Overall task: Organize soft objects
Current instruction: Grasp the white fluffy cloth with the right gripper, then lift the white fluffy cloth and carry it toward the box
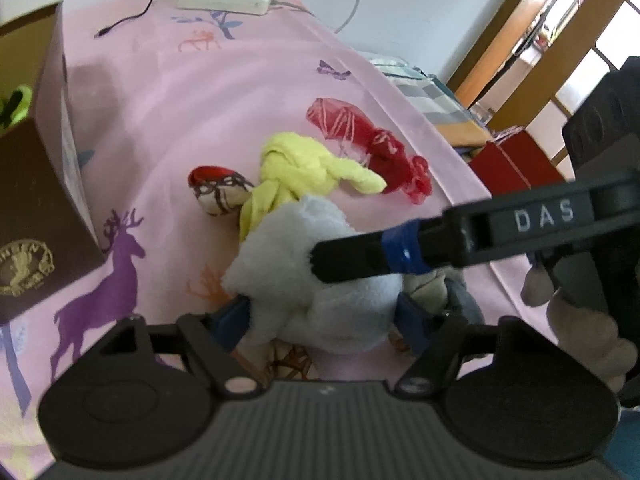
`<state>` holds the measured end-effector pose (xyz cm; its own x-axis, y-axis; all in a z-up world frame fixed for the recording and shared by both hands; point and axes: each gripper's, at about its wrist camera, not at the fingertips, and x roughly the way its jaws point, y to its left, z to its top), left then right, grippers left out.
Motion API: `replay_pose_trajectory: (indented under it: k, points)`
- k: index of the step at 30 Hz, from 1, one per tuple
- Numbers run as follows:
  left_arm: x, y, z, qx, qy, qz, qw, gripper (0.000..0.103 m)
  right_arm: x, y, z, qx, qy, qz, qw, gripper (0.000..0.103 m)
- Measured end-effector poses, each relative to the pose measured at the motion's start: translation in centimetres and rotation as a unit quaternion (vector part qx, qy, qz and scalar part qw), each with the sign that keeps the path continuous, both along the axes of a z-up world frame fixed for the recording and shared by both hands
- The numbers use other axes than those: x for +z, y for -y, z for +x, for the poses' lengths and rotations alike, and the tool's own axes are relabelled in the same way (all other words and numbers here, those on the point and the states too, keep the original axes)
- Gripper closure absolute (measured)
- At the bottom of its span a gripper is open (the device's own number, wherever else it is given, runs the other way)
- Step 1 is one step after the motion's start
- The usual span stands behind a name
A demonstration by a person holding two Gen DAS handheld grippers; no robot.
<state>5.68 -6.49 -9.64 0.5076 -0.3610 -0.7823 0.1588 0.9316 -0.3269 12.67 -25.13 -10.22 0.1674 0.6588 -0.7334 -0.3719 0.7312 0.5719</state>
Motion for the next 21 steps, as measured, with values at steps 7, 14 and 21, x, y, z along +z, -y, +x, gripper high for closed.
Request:
replay_pose_trajectory:
  k: [7,14,21]
  points:
    - [0.4,0.4,-0.4,-0.004,0.01,0.014,0.9998,0.034,0.6,-0.2,-1.2,0.012,0.036,-0.015,0.999,0.075]
    - [1.7,0.9,-1.5,-0.013,0.036,0.033,0.9987,0.035,2.3,-0.8,-3.1,0.023,0.099,-0.024,0.995,0.075]
    - [3.5,0.4,-3.2,0.004,0.077,0.036,0.9964,0.035,3.7,-1.4,-4.6,0.018,0.136,-0.008,0.99,0.075]
